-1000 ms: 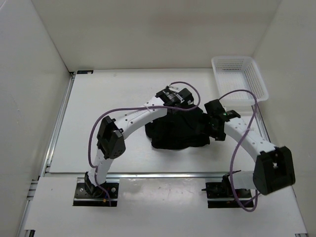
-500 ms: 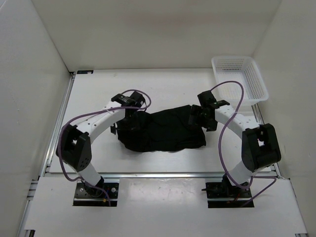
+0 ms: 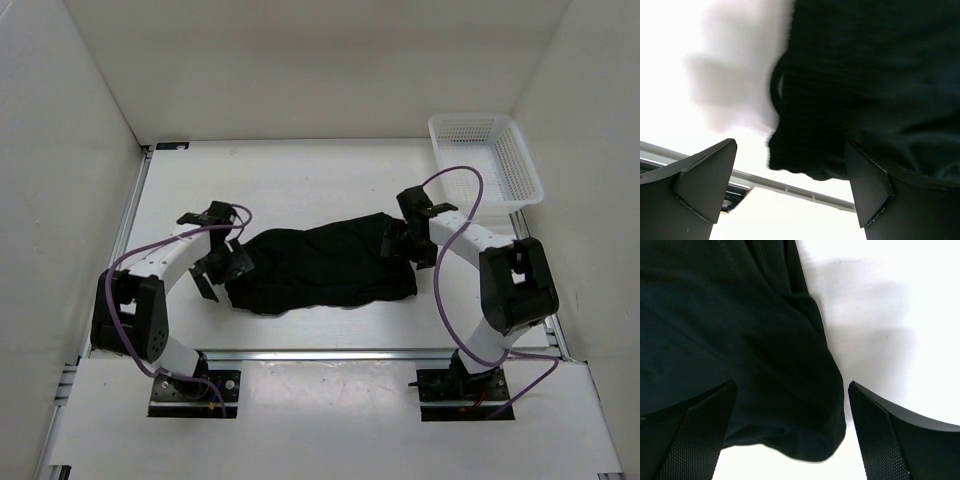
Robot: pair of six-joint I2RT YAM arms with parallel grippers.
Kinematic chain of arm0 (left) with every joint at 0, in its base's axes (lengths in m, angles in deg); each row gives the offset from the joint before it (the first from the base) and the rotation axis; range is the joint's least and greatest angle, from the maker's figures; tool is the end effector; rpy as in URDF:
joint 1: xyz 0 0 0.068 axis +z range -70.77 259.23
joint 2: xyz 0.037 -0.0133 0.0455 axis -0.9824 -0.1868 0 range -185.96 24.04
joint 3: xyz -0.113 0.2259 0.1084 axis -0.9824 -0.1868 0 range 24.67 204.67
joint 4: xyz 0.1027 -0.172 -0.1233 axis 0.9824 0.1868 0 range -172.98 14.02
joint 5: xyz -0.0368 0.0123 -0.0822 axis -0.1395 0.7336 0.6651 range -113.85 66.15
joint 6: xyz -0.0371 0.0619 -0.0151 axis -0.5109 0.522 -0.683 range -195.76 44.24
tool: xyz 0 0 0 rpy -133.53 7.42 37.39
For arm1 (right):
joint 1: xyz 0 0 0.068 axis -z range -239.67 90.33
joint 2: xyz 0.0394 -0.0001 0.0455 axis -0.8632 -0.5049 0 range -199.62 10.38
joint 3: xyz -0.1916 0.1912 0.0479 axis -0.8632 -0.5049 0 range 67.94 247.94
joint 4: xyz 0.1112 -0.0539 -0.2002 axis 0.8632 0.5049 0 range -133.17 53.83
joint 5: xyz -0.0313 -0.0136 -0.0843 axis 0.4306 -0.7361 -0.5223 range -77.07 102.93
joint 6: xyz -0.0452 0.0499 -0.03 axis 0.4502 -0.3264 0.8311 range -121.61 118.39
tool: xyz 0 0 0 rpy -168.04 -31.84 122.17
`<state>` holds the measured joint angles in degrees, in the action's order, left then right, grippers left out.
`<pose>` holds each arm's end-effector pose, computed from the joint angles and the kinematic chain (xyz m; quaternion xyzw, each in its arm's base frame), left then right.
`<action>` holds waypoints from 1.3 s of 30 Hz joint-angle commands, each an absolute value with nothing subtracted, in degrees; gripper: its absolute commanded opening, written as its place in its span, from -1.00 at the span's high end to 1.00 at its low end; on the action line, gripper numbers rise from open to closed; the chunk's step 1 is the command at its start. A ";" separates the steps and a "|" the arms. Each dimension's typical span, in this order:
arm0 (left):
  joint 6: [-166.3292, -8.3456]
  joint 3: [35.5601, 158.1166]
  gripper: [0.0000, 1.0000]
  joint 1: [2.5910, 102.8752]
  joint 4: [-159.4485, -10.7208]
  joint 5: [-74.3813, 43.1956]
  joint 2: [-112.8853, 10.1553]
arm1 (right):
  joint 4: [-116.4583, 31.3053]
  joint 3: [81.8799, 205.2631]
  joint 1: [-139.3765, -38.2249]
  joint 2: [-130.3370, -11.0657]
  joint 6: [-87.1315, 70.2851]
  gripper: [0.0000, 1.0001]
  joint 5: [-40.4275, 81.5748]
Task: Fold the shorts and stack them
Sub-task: Fold the shorts
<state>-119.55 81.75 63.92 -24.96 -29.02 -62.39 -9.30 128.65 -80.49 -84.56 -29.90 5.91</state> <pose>0.2213 -0.0549 0.1900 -0.2466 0.9678 0.0279 0.0422 0.2890 0.1018 0.1809 0.0755 0.9771 0.0241 0.1974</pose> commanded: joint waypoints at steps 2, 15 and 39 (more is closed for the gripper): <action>-120.15 78.02 -1.00 68.59 -29.63 -20.34 -58.75 | -12.23 132.27 -78.14 -88.93 -27.98 -0.87 10.64; -113.90 77.85 -1.00 79.94 -27.96 -16.58 -54.90 | -15.84 135.26 -86.57 -96.32 -33.42 -0.46 15.14; -129.02 68.18 -0.65 78.88 -40.79 -16.55 -54.69 | -13.64 133.07 -87.10 -92.37 -34.04 -0.91 10.12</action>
